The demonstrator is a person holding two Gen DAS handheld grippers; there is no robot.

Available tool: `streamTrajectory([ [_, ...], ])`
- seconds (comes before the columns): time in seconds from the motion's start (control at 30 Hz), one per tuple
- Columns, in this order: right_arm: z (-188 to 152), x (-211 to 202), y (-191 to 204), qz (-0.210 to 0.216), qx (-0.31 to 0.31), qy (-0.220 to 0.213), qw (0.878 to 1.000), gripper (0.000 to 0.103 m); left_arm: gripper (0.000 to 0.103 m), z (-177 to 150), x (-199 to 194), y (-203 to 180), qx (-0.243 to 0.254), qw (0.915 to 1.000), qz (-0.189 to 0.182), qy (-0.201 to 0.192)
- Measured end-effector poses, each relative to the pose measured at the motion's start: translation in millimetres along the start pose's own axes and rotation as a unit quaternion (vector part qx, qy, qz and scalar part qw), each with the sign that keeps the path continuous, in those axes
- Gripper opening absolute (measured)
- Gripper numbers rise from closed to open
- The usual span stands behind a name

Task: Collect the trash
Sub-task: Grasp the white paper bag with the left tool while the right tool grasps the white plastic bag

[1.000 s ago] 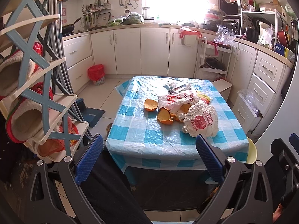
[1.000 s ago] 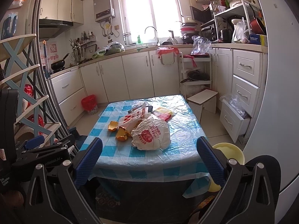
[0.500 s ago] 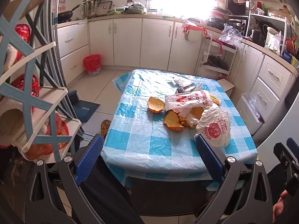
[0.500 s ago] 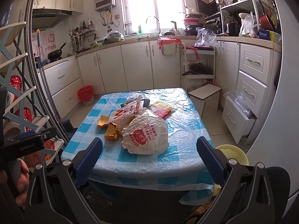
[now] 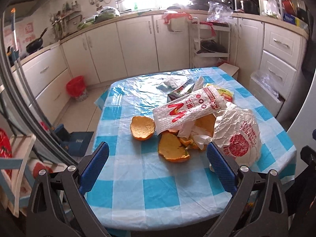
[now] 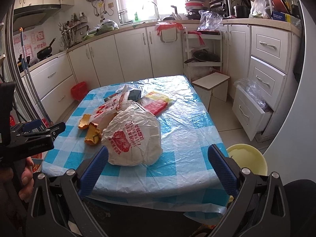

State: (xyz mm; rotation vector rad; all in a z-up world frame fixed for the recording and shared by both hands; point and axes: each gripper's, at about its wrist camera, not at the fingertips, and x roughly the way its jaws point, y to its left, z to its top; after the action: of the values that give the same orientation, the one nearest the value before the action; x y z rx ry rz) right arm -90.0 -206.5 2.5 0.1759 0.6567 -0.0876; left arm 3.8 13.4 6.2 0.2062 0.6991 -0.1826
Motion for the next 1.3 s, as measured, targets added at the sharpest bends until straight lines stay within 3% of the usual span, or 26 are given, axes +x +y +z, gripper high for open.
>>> streamTrajectory([
  [0.27,-8.7,19.5,-14.6,-0.003,0.020,0.029,0.999,0.097,0.095,14.9,73.0,-48.0,0.116,0.9932,-0.013,0.004],
  [0.43,-11.8,28.3,-20.2,0.000,0.029,0.040,0.999,0.097,0.092,25.3,99.6,-64.0,0.145,0.9895,0.002,-0.002],
  [0.53,-13.4,33.8,-22.2,0.004,0.034,0.047,0.998,0.097,0.069,33.0,106.9,-66.2,0.146,0.9891,-0.015,-0.005],
  [0.6,-14.0,36.0,-21.1,0.007,0.034,0.050,0.998,0.097,0.030,38.4,114.9,-64.8,0.134,0.9900,-0.044,0.007],
  [0.67,-14.1,37.6,-20.7,0.010,0.034,0.051,0.998,0.097,0.007,42.2,122.2,-60.1,0.118,0.9908,-0.063,0.021],
  [0.73,-13.9,38.4,-20.4,0.013,0.034,0.051,0.998,0.097,0.001,45.5,121.5,-52.1,0.090,0.9926,-0.080,0.021],
  [1.0,-12.4,43.7,-20.3,0.027,0.039,0.058,0.997,0.097,0.000,47.0,87.9,-11.4,-0.011,0.9934,-0.115,0.001],
  [1.3,-2.5,77.0,-5.2,0.065,0.026,0.088,0.994,0.097,0.000,29.8,51.4,32.5,-0.105,0.9841,-0.143,0.004],
])
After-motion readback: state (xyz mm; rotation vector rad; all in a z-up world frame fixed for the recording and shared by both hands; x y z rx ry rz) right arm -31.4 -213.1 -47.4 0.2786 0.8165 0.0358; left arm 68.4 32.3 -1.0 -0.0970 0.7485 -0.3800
